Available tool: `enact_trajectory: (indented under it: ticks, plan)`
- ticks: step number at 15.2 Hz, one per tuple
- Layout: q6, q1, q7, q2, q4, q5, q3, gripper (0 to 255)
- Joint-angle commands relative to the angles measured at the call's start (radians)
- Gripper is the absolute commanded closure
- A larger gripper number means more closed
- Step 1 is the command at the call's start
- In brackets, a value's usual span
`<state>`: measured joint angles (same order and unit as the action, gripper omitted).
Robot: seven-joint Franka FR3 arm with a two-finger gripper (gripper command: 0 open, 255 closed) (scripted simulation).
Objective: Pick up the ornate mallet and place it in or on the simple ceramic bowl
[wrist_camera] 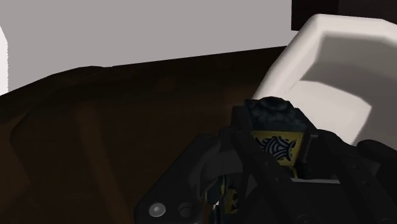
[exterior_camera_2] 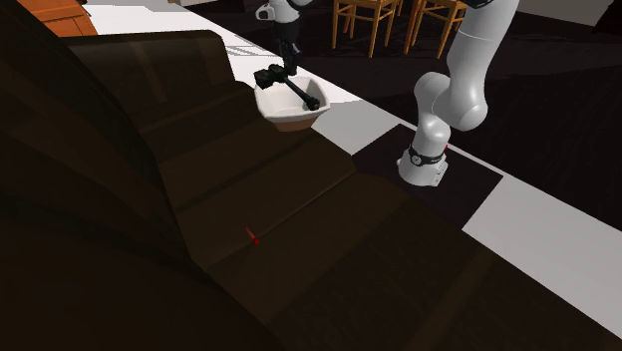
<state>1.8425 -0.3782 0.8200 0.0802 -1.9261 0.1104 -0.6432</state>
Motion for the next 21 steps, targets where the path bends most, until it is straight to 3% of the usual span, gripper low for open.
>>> enact_trajectory:
  ticks: [1,6,7,12,16,21]
  plan:
    - [0.01,-0.001,0.002,-0.002,-0.009,-0.001,-0.001,255]
    - [0.01,0.0,0.002,-0.002,-0.009,-0.001,-0.001,255]
    - [0.01,0.0,0.002,-0.003,-0.009,-0.001,-0.001,0]
    - [0.01,0.0,0.002,-0.002,-0.009,-0.001,-0.001,0]
    - [-0.117,0.005,0.003,0.0,0.117,-0.003,0.006,0]
    - [-0.117,0.005,0.003,0.0,0.116,-0.003,0.006,0]
